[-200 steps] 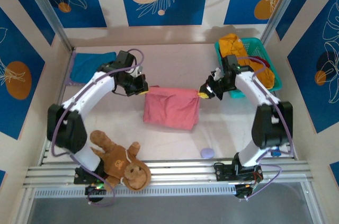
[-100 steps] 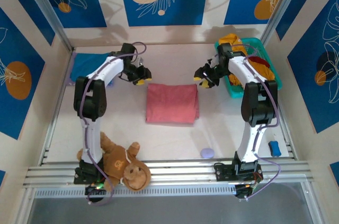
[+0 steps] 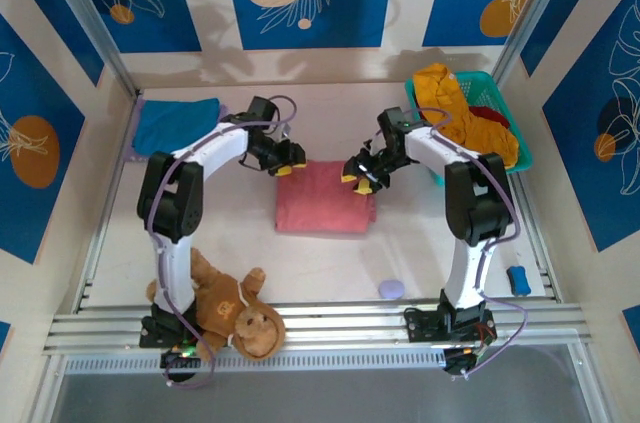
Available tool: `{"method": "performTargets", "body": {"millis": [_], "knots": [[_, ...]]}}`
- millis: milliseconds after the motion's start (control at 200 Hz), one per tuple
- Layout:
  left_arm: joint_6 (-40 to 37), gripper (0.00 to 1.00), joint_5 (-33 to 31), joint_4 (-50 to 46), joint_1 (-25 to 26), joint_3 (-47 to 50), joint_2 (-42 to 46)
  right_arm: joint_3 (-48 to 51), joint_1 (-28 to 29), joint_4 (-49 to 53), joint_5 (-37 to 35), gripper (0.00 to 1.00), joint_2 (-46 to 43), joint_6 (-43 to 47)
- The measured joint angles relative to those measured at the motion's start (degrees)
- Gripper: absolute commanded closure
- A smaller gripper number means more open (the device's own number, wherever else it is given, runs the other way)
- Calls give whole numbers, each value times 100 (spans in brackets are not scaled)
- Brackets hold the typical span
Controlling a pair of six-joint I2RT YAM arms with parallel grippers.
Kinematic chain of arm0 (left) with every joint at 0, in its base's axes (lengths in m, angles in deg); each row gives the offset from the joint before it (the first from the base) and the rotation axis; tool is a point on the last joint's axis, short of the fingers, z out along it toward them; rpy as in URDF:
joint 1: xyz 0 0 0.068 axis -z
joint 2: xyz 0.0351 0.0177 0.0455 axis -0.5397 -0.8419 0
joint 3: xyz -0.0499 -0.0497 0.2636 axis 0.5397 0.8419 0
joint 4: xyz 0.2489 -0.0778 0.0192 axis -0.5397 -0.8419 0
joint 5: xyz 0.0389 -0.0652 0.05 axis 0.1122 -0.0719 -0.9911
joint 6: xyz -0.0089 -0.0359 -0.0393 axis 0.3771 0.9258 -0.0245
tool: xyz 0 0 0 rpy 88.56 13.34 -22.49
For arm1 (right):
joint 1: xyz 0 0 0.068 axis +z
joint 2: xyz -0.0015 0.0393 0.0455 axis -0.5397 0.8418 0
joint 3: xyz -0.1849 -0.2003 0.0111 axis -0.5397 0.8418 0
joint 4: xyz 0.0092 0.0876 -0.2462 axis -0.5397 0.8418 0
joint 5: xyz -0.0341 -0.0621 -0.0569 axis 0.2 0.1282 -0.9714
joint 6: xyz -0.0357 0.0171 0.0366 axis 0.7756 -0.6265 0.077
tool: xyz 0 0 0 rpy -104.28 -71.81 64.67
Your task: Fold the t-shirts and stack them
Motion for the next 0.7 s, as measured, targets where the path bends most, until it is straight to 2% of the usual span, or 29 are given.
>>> {"method": "performTargets", "body": {"millis": [120, 175, 505, 565, 700], "knots": [[-35, 50, -83, 9, 7, 120, -299, 140, 33, -168, -2, 51, 299, -20], [-46, 49, -48, 92, -9, 199, -289, 236, 68, -219, -15, 46, 245, -9], [-50, 46, -122, 175, -17, 640, 140, 605, 280, 214, -964, 30, -1545, 446], [-50, 46, -136, 144, -17, 638, 160, 802, 273, 262, -1128, 26, -1655, 529], [-50, 46, -146, 127, -17, 640, 162, 1222, 256, 291, -1484, 24, -1478, 763]]}}
